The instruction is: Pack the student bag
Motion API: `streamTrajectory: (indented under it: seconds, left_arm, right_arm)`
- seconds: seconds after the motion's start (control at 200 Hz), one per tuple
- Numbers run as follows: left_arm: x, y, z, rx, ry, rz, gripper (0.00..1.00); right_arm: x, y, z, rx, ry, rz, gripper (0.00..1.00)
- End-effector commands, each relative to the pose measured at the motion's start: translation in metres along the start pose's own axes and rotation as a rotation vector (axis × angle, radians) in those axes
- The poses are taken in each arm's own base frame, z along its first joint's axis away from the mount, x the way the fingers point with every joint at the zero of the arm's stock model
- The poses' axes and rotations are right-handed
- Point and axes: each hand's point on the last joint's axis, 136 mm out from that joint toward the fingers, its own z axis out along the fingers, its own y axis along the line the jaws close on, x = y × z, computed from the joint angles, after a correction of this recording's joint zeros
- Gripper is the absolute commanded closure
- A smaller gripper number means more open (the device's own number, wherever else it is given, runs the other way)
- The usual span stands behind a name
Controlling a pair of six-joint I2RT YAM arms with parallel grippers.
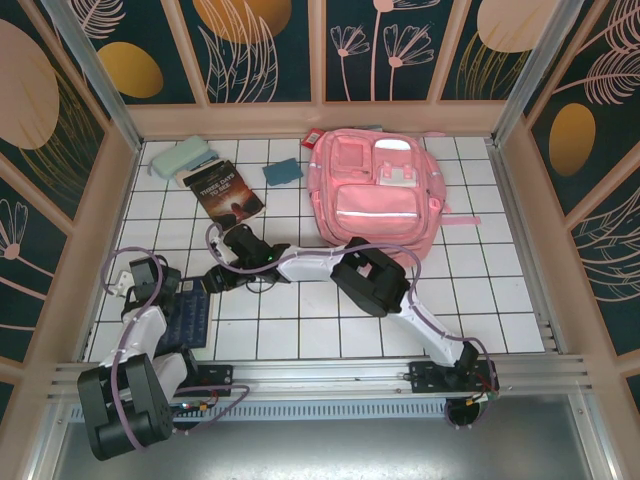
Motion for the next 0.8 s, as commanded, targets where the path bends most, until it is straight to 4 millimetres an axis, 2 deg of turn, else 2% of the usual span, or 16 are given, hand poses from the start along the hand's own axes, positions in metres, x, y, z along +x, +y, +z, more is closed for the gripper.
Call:
streamTrajectory:
  seconds: [0.0, 0.21, 0.34, 0.636, 0.796]
  left_arm:
    - [0.088, -0.048, -0.016, 0.304, 0.430, -0.029, 0.18]
    - [0.105, -0.067, -0.029, 0.373, 0.478, -0.035, 0.19]
    - [0.111, -0.078, -0.037, 0.422, 0.493, -0.056, 0.19]
    - [0.133, -0.121, -0.067, 0.543, 0.544, 0.024, 0.19]
    - [0.140, -0.122, -0.066, 0.508, 0.528, 0.119, 0.19]
  right_arm:
    - [-0.018, -0.027, -0.010, 0.048, -0.053, 0.060, 0.61]
    - [-0.035, -0.062, -0.049, 0.120, -0.125, 0.112, 0.61]
    - [-0.041, -0.073, -0.066, 0.139, -0.150, 0.125, 0.61]
    - [-0.057, -0.094, -0.098, 0.202, -0.205, 0.140, 0.61]
    - [-0.059, -0.110, -0.131, 0.264, -0.248, 0.157, 0.60]
